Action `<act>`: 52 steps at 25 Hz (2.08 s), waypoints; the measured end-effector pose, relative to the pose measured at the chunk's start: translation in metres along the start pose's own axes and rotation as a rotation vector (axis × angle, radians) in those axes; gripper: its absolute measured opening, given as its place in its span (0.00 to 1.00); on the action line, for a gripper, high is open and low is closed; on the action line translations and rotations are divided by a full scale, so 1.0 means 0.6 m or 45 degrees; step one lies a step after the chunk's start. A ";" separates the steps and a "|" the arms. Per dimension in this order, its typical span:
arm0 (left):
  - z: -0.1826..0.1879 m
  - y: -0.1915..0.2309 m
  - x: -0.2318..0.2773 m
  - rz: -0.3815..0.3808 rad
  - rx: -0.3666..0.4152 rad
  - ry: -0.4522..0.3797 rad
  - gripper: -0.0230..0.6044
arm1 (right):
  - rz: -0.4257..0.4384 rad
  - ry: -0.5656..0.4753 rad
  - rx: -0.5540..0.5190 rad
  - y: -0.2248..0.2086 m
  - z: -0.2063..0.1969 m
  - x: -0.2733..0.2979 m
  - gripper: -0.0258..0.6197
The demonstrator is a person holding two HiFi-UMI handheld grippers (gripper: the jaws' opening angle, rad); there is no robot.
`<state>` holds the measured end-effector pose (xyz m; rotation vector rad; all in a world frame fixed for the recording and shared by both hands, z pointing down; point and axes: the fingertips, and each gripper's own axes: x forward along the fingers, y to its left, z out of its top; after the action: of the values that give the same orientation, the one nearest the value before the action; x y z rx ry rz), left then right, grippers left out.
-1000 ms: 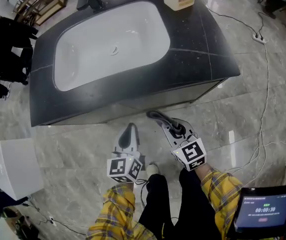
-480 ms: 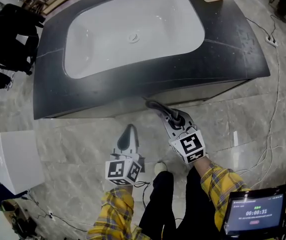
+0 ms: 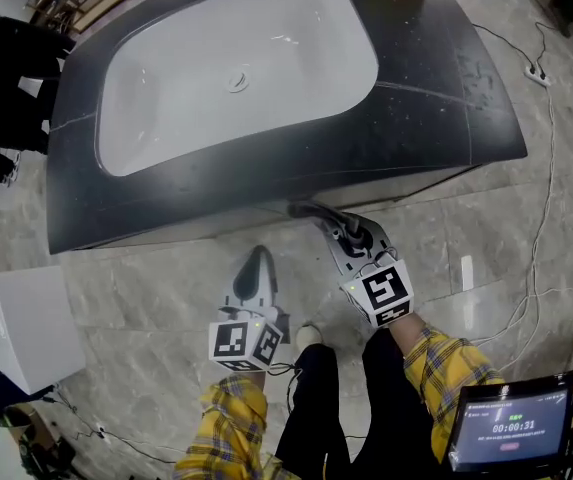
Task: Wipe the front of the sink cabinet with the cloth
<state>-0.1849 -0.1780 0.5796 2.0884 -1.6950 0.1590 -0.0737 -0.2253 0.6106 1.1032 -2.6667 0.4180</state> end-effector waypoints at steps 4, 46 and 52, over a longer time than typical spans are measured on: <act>-0.004 -0.058 0.035 -0.030 0.004 -0.002 0.05 | -0.020 -0.004 0.001 -0.056 -0.002 -0.034 0.11; -0.059 -0.486 0.199 -0.335 0.053 0.082 0.05 | -0.230 -0.026 0.157 -0.350 -0.052 -0.331 0.11; -0.049 -0.431 0.166 -0.297 0.039 0.062 0.05 | -0.167 0.001 0.153 -0.279 -0.056 -0.296 0.11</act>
<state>0.0907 -0.2174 0.5730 2.2655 -1.4160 0.1625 0.1722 -0.2115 0.6159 1.3033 -2.5781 0.5600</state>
